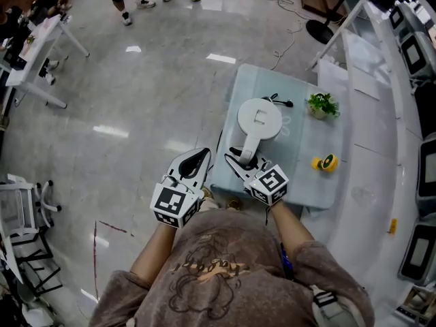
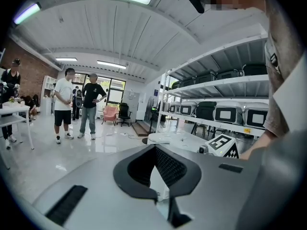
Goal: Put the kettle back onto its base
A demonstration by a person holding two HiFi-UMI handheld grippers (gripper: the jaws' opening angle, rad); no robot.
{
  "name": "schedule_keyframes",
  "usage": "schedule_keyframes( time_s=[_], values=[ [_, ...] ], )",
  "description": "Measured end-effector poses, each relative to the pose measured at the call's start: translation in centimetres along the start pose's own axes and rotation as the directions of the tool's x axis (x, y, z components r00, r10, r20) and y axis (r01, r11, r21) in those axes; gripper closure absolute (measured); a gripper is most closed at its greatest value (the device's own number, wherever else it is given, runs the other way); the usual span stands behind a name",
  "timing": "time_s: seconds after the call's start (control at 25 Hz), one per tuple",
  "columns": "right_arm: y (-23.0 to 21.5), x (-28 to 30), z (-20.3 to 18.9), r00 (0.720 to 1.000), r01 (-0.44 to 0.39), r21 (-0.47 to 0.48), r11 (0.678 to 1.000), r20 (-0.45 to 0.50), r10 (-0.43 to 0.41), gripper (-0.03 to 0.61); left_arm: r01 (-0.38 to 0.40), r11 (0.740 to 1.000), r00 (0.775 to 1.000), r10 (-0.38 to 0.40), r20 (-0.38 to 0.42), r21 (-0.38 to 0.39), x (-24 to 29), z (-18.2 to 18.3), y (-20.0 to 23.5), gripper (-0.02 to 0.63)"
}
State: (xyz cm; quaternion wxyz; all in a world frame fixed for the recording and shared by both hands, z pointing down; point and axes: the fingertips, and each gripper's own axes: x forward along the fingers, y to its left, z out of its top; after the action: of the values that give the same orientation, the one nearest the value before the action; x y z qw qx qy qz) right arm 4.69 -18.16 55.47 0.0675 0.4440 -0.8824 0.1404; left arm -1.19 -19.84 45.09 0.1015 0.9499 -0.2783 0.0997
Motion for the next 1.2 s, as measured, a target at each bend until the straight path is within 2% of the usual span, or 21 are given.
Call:
schedule_keyframes(
  time_s=[0.16, 0.56, 1.2],
  values=[
    [-0.8, 0.8, -1.3, 1.000, 0.005, 0.003, 1.000, -0.022, -0.005, 0.483, -0.004, 1.000, 1.000, 0.004, -0.014, 0.005, 0.2, -0.4, 0.0, 0.598],
    [-2.4, 2.4, -3.1, 1.000, 0.002, 0.004, 1.000, 0.006, -0.002, 0.483, -0.026, 1.000, 0.998, 0.026, -0.065, 0.006, 0.6, -1.8, 0.6, 0.598],
    [-1.3, 2.6, -4.5, 1.000, -0.021, -0.029, 0.999, -0.002, 0.021, 0.485, -0.044, 0.999, 0.996, 0.044, -0.080, 0.000, 1.4, -2.0, 0.5, 0.598]
  ],
)
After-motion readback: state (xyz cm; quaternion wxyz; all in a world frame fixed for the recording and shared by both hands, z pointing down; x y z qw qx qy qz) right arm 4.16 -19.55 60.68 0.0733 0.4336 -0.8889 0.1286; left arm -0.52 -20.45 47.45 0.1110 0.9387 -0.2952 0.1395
